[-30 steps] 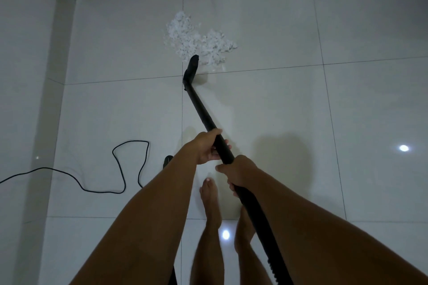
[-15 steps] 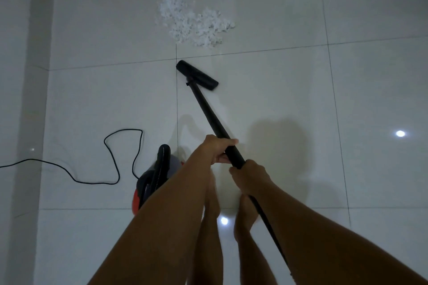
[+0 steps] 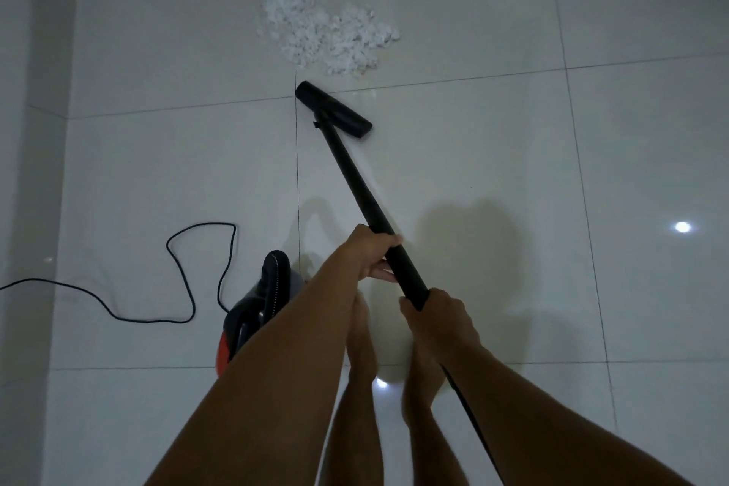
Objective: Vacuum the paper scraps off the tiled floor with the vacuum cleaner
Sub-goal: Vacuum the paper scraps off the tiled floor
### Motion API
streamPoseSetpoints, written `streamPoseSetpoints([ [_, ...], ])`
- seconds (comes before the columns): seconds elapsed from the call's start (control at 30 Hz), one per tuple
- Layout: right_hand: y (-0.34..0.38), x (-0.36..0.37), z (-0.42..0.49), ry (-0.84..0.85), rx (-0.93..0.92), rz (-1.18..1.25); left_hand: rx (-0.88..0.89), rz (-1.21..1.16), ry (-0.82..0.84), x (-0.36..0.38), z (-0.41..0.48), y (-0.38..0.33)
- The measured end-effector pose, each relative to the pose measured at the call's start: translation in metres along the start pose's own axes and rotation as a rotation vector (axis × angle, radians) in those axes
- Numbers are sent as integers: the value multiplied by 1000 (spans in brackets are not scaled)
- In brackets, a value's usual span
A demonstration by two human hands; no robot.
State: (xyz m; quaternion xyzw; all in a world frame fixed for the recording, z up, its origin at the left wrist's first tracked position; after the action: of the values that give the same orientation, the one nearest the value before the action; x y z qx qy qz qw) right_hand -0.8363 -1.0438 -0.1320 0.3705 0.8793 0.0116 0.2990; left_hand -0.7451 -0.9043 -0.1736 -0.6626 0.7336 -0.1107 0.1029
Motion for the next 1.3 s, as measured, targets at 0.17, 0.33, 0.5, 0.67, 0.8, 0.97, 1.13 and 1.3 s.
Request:
streamPoseSetpoints([
  [0.17, 11, -6, 11, -34, 2, -18, 23, 3, 14, -1, 6, -16],
  [0.33, 27, -8, 17, -43, 0, -25, 17, 16, 3, -9, 16, -24],
  [0.5, 37, -6, 28, -38, -7, -15, 27, 14, 1, -17, 26, -33],
  [0.67, 45, -8, 42, -45, -9, 14, 42, 31, 0, -20, 38, -49],
  [0.8, 48, -7, 51, -10, 18, 72, 39, 46, -3, -19, 45, -57],
  [0.97, 36, -11, 57, 49, 72, 137, 28, 52, -4, -9, 46, -58],
  [1.13, 22, -15, 59, 98, 103, 175, 21, 33, -9, 2, 46, -56],
  [1.3, 3, -23, 70, 89, 103, 132, 2, 59, -7, 21, 47, -54],
])
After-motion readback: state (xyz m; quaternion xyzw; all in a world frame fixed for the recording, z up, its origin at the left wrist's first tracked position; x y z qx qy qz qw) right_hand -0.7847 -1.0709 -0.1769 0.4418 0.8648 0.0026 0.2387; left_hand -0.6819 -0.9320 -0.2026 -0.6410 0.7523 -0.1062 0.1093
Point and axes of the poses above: each hand's wrist, its own z-axis towards the middle knuckle, its own x-axis out of the palm, y = z × x, the point moved 8 cm from there along z, towards the middle knuckle, and after that the axes turned 4 degrees about -z, right-handed, at the moved point
